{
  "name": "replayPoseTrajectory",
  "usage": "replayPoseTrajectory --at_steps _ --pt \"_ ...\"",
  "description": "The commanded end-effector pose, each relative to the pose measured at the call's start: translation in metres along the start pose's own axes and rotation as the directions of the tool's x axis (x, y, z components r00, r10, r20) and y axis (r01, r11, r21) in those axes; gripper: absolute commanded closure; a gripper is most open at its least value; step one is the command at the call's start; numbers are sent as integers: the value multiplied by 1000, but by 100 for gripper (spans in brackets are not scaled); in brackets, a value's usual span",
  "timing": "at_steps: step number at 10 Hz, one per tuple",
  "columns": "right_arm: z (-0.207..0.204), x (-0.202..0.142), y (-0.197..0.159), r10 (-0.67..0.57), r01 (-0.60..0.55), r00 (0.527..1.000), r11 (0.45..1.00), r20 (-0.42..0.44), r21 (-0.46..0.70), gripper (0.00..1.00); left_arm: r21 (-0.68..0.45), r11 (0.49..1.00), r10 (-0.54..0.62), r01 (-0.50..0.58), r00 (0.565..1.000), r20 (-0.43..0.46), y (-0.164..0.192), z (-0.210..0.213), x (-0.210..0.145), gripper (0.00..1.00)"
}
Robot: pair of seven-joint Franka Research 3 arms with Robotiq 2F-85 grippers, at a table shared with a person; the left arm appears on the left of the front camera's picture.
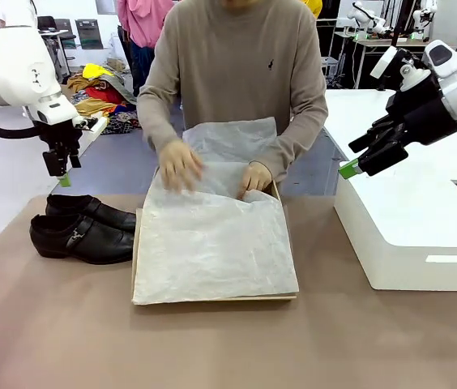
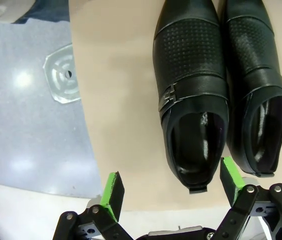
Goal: Pack the shoes into the box.
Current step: Place one shoe of the Shoes into the Shoes Box.
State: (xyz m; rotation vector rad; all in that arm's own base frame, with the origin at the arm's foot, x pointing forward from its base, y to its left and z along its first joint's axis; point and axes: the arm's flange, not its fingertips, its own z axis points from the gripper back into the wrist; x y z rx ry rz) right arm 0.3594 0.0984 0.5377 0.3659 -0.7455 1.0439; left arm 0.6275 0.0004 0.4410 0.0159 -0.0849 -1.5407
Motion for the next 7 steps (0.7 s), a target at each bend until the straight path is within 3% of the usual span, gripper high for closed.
replayPoseTrajectory --at_steps 1,7 --pt "-1 0 -2 11 -11 1000 1000 19 12 0 -7 1000 0 -1 1000 -15 13 -7 -2 0" --pt "-1 0 -2 11 -11 1000 1000 19 12 0 -44 999 25 -26 999 -24 35 -27 -7 0"
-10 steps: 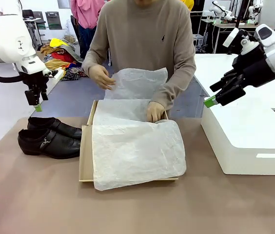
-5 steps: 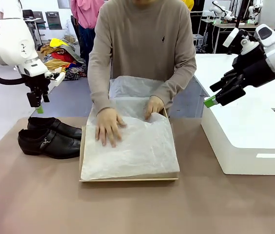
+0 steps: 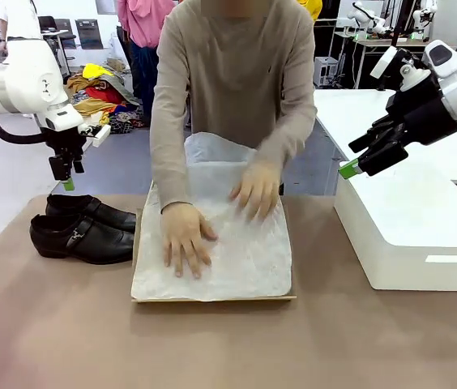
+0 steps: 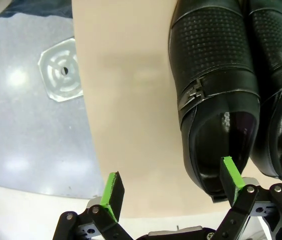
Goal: Pack the shoes into the box.
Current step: Place one shoe of the Shoes into the Shoes Box.
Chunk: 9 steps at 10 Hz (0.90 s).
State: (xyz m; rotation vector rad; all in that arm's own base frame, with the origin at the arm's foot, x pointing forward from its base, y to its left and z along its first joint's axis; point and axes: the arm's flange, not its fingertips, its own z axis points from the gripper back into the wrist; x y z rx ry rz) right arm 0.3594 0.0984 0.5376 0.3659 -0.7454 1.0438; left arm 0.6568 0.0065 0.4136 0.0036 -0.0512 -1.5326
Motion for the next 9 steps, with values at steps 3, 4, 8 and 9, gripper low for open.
replayPoseTrajectory --at_steps 3,4,8,9 --pt "-1 0 -2 11 -11 1000 1000 19 12 0 -35 999 27 -28 1000 -12 13 -10 -2 0" --pt "-1 0 -2 11 -11 1000 1000 19 12 0 -38 999 32 -32 999 -14 17 -14 -3 0" --pt "-1 0 -2 11 -11 1000 1000 19 12 0 -68 997 21 -22 1000 -17 26 -31 -6 0" --pt "-1 0 -2 11 -11 1000 1000 19 12 0 -73 997 20 -22 1000 -21 27 -35 -6 0"
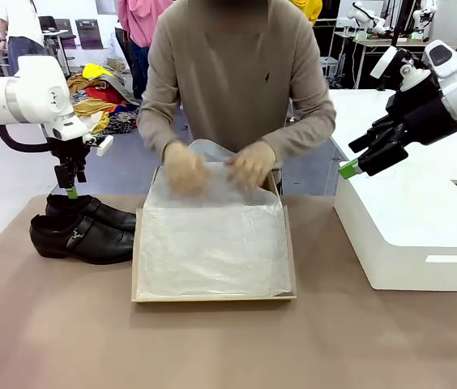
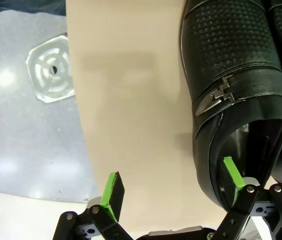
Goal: Pack the shoes into the box.
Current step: Place one shoe of the Shoes into the Shoes Box.
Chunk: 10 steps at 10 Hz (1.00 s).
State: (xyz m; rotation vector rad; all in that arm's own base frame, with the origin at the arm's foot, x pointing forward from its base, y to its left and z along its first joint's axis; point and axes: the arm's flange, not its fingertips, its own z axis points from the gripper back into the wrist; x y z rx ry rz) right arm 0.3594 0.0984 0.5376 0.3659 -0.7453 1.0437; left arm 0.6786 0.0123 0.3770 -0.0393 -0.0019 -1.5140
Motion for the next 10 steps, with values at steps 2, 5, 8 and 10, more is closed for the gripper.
replayPoseTrajectory --at_steps 2,5,8,10 --pt "-1 0 -2 11 -11 1000 1000 19 12 0 -23 1000 -10 9 1000 -16 8 -3 -1 0" --pt "-1 0 -2 11 -11 1000 1000 19 12 0 -70 997 -20 18 1000 -18 10 -15 0 0" --pt "-1 0 -2 11 -11 1000 1000 19 12 0 -112 993 -26 23 999 -24 10 -24 0 0" --pt "-1 0 -2 11 -11 1000 1000 19 12 0 -144 989 -37 33 999 -26 11 -28 1 0"
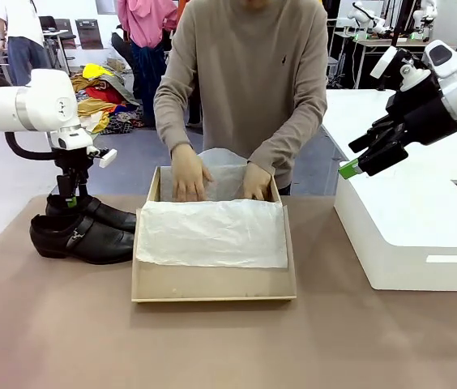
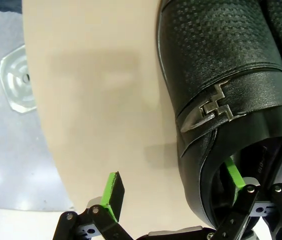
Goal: Pack the shoes into the box.
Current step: Place one shoe of the Shoes into the Shoes Box.
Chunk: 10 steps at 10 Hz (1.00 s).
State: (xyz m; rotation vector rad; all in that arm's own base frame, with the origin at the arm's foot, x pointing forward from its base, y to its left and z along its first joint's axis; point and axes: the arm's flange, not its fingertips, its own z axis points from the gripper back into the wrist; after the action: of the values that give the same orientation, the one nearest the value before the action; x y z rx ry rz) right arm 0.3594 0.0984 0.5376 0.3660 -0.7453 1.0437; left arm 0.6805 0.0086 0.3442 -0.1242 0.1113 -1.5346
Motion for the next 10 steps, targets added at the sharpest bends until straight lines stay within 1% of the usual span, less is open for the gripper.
replayPoseTrajectory --at_steps 1,2,4,7,8,10 --pt "-1 0 -2 11 -11 1000 1000 19 12 0 -24 1000 -15 15 1000 -3 8 4 -2 0" --pt "-1 0 -2 11 -11 1000 1000 19 12 0 -31 999 -11 11 1000 1 9 4 -2 0" --pt "-1 0 -2 11 -11 1000 1000 19 12 0 -29 1000 -10 11 1000 18 9 4 -1 39" --pt "-1 0 -2 11 -11 1000 1000 19 12 0 -33 999 -16 16 1000 19 8 3 -2 97" --pt "-1 0 -2 11 -11 1000 1000 19 12 0 -36 999 -17 18 1000 19 8 3 -3 100" --pt "-1 0 -2 11 -11 1000 1000 19 12 0 -30 999 -11 12 1000 13 7 4 -4 100"
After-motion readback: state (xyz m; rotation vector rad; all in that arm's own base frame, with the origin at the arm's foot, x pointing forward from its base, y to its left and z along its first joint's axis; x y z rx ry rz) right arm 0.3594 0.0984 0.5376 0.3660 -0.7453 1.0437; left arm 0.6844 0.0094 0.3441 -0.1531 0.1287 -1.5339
